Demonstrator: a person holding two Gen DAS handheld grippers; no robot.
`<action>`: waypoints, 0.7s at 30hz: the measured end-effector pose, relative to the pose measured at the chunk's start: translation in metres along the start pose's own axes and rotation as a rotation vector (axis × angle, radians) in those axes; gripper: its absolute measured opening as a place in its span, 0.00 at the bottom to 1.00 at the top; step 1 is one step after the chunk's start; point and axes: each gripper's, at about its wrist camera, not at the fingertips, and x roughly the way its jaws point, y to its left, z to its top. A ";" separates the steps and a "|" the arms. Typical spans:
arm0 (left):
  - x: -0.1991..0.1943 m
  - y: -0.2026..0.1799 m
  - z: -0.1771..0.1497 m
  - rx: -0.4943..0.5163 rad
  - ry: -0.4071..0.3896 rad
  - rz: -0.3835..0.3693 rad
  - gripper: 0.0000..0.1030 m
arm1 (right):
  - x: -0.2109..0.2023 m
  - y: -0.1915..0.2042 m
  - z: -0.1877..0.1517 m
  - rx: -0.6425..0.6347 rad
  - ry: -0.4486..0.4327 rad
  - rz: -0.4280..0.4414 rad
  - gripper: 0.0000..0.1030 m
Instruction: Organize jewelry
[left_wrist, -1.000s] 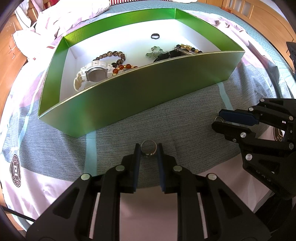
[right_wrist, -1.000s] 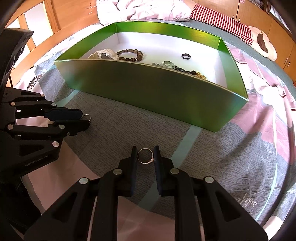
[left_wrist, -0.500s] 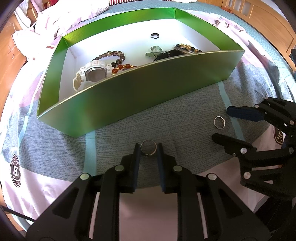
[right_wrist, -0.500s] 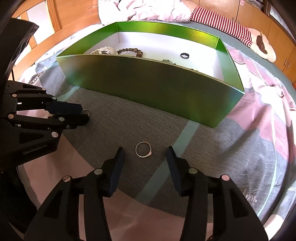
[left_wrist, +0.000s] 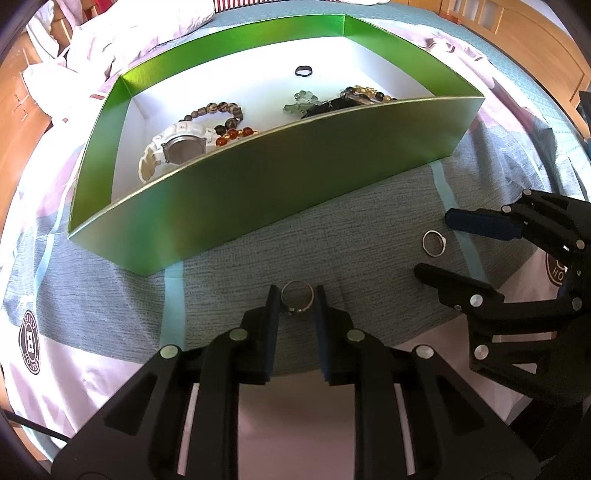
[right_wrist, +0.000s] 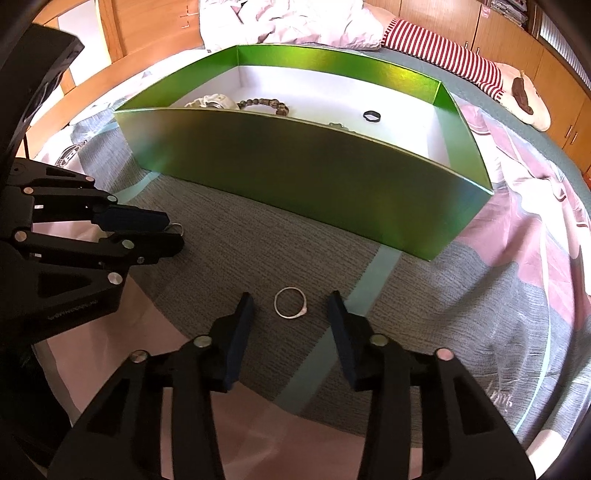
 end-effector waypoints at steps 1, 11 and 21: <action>0.000 0.000 0.000 0.001 -0.001 0.000 0.18 | 0.000 0.000 0.000 -0.003 -0.001 0.004 0.32; -0.004 0.000 -0.001 0.001 -0.016 -0.002 0.18 | -0.004 0.000 0.003 0.003 -0.021 0.010 0.17; -0.008 0.001 -0.001 -0.004 -0.028 0.002 0.18 | -0.003 -0.002 0.004 0.016 -0.016 0.005 0.17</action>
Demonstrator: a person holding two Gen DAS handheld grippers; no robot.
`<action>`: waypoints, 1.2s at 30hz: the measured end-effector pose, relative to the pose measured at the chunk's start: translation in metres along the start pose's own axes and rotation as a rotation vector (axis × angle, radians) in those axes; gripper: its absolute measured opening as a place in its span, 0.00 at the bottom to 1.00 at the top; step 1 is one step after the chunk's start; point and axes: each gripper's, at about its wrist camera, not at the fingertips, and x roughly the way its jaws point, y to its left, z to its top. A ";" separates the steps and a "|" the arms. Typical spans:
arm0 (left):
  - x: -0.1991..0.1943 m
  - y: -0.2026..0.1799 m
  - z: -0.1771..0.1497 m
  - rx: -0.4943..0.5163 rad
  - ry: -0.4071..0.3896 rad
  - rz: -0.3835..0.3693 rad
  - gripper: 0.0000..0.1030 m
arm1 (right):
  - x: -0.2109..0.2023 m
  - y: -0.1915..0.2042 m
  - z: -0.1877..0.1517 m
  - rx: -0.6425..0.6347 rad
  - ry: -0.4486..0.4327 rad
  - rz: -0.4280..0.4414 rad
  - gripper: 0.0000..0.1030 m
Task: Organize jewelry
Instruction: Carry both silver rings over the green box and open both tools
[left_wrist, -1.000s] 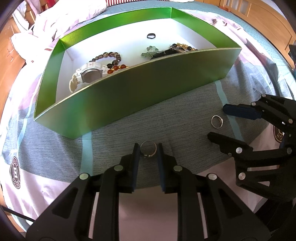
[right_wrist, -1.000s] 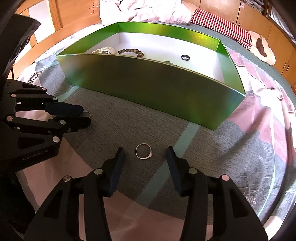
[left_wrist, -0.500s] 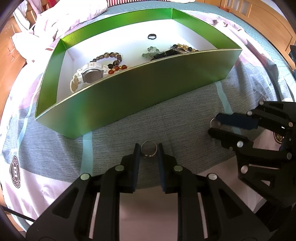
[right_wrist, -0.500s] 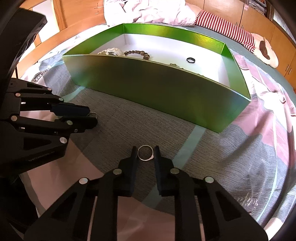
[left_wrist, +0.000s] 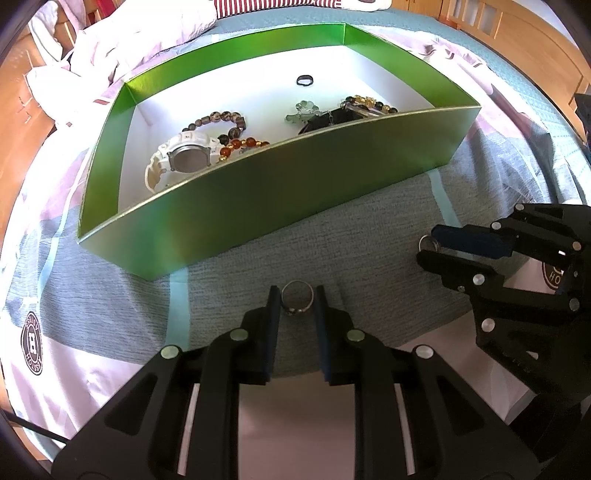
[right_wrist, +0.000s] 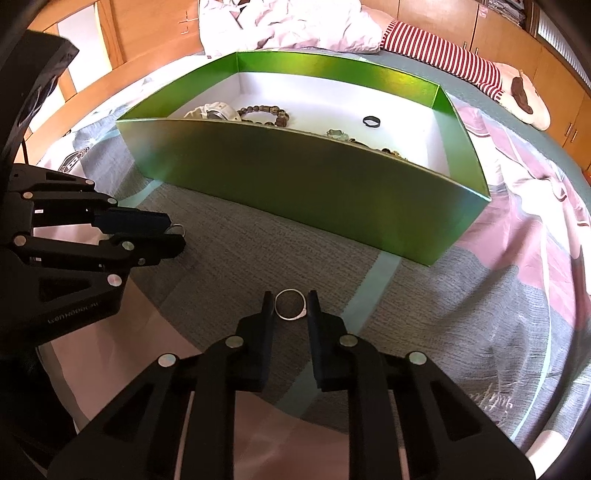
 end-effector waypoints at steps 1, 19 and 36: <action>-0.001 0.000 0.000 -0.002 -0.002 0.001 0.18 | 0.000 0.000 0.000 0.002 0.000 0.000 0.17; -0.024 0.003 0.007 -0.010 -0.055 0.010 0.18 | -0.020 -0.001 0.008 0.018 -0.054 0.009 0.17; -0.012 -0.003 0.009 0.019 -0.028 0.013 0.18 | -0.011 0.006 0.008 0.006 -0.035 0.004 0.17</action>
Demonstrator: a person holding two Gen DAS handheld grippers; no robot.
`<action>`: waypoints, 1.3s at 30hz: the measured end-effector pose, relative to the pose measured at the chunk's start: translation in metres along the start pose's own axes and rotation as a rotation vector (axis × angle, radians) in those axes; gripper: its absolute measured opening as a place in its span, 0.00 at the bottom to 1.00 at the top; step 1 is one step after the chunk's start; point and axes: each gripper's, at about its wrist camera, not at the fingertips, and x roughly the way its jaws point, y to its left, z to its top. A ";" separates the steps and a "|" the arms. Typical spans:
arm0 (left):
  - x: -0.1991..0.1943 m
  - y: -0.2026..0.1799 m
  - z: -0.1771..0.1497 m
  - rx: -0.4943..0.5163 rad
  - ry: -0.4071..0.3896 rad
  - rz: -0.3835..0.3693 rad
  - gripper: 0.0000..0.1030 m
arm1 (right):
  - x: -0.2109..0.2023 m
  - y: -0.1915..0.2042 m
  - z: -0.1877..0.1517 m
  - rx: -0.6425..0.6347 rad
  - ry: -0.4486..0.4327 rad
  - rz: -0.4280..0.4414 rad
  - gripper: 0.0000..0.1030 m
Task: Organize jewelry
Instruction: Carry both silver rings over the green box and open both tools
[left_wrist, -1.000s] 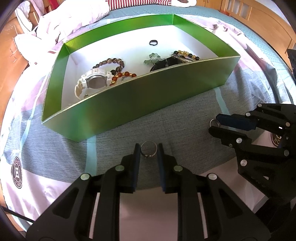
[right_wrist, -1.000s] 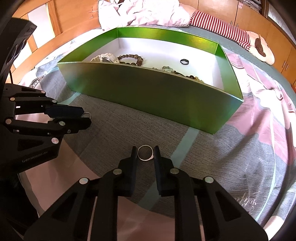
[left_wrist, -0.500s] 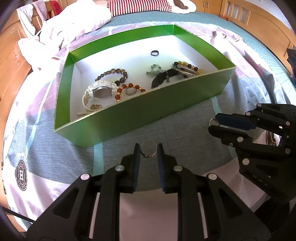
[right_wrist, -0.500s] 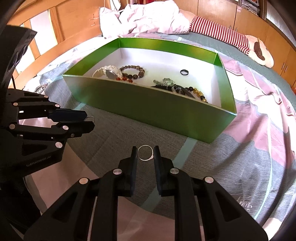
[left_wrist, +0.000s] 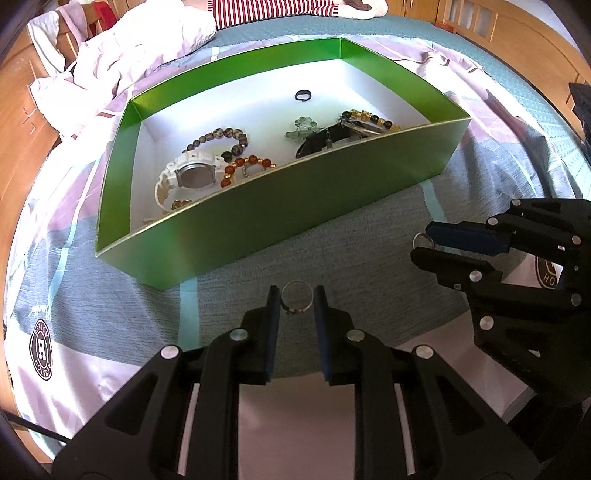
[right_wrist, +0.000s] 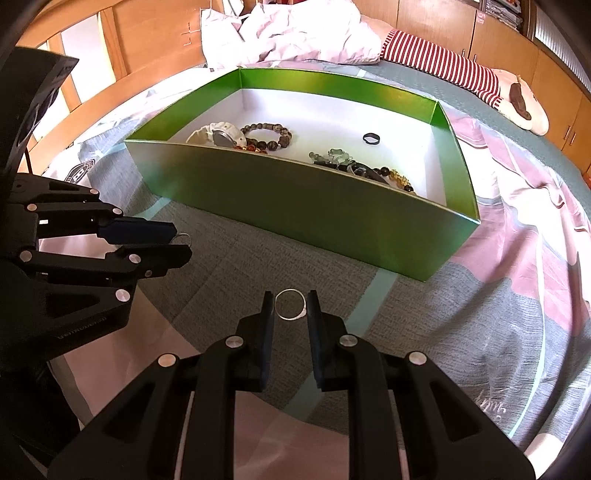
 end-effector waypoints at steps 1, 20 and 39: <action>0.000 0.000 0.000 0.001 0.000 0.000 0.18 | 0.000 0.000 0.000 -0.005 0.002 0.003 0.17; -0.001 0.001 -0.002 0.008 -0.004 -0.008 0.18 | -0.003 0.001 0.001 0.001 -0.013 0.005 0.17; -0.034 0.080 0.088 -0.182 -0.173 -0.079 0.18 | -0.019 -0.049 0.094 0.084 -0.146 -0.031 0.17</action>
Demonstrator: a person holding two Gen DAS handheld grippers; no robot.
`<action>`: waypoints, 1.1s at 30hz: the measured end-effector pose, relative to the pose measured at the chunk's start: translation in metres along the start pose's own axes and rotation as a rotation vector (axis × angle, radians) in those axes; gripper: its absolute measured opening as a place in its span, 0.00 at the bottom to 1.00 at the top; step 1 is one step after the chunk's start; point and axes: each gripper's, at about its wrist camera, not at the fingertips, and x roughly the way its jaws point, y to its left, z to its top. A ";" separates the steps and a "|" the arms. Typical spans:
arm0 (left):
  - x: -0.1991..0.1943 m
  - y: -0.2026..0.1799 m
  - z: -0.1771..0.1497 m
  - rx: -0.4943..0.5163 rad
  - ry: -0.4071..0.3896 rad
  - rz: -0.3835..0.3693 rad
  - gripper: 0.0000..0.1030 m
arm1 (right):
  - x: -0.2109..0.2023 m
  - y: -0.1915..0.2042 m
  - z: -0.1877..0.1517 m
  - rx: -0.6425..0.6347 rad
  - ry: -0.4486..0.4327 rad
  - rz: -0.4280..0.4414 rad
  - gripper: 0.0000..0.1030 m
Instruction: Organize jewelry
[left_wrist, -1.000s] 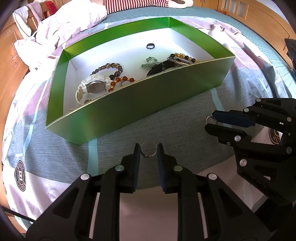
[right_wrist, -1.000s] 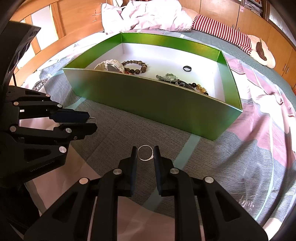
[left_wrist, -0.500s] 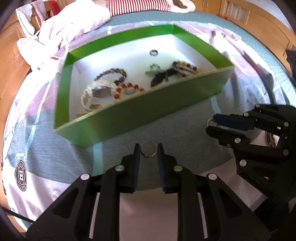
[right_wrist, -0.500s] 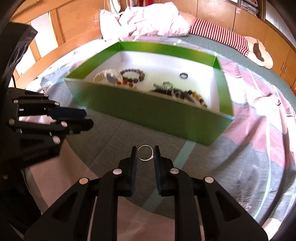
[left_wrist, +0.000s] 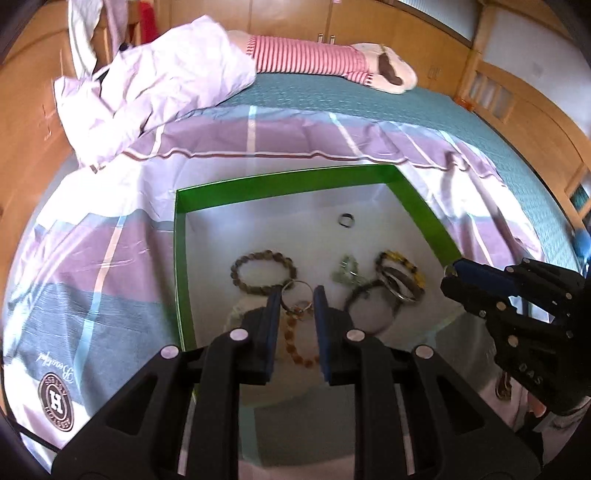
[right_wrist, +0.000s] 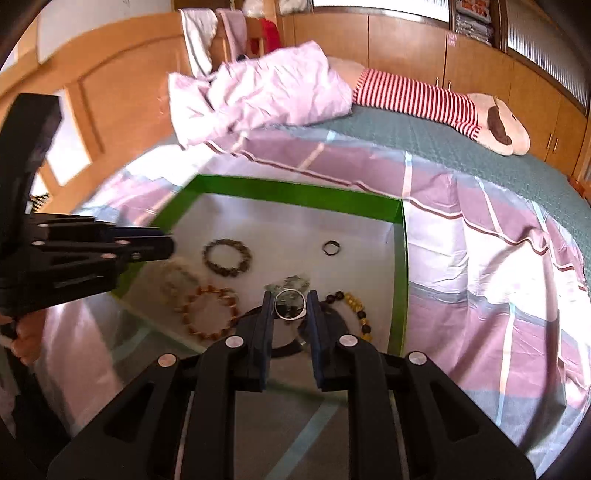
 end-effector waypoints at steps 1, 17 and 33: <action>0.005 0.003 0.000 -0.007 0.010 0.005 0.18 | 0.007 -0.001 -0.001 0.005 0.008 -0.001 0.17; -0.001 0.009 -0.017 -0.068 -0.064 0.112 0.74 | -0.036 -0.015 -0.014 0.097 -0.199 -0.097 0.97; -0.015 -0.003 -0.028 -0.039 -0.061 0.114 0.96 | -0.013 -0.002 -0.026 0.082 -0.066 -0.135 0.97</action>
